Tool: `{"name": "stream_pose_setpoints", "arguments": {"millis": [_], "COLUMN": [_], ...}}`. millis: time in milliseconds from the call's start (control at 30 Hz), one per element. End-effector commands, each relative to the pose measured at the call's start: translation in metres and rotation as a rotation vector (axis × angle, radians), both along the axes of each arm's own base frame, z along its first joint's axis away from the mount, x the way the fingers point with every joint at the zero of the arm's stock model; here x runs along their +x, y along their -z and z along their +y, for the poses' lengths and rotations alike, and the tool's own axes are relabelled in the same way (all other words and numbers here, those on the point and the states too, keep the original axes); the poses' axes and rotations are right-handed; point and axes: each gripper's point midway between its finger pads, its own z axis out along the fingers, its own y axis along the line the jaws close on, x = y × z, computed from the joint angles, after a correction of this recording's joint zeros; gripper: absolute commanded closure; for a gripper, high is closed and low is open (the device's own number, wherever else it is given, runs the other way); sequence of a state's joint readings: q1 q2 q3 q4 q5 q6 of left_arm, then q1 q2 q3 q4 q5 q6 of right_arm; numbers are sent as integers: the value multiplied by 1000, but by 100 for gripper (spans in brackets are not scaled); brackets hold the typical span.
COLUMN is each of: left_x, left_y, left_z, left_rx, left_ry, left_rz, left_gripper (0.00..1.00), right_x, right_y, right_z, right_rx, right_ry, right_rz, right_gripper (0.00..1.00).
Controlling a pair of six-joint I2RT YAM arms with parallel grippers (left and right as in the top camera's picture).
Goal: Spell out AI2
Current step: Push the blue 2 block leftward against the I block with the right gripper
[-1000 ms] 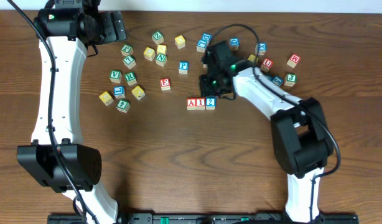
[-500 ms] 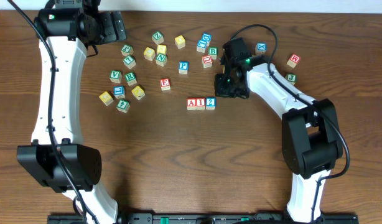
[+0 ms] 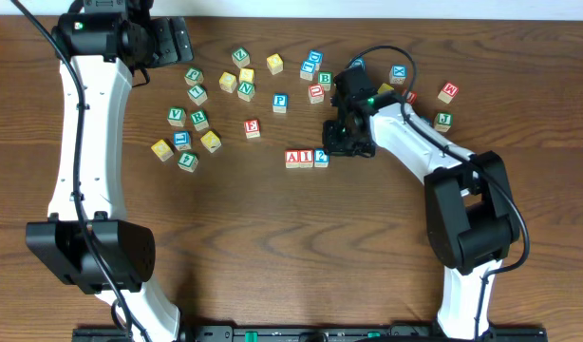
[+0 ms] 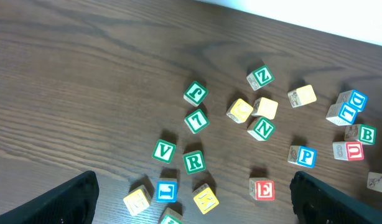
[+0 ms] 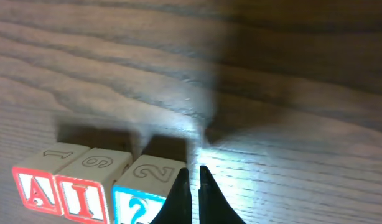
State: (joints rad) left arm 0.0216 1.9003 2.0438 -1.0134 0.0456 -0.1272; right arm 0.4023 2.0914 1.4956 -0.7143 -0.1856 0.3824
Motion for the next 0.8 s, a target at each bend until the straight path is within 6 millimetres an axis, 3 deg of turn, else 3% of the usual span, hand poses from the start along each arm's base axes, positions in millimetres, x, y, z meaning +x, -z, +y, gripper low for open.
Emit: {"name": "stream_pose_setpoints", "arguments": {"millis": [0,767], "left_x": [2,2], "left_y": [1,1], "left_z": [1,1], "left_rx": [9,9], "left_ry": [-3,-3], "left_rz": [0,0], "left_gripper": [3,2], "right_x": [-3,-11], "right_y": [-8,-6], "right_z": [5,2], "right_rx": [0,-7], "right_ry": [-8,35], "right_rz": [-15,30], "right_gripper": [99,99]}}
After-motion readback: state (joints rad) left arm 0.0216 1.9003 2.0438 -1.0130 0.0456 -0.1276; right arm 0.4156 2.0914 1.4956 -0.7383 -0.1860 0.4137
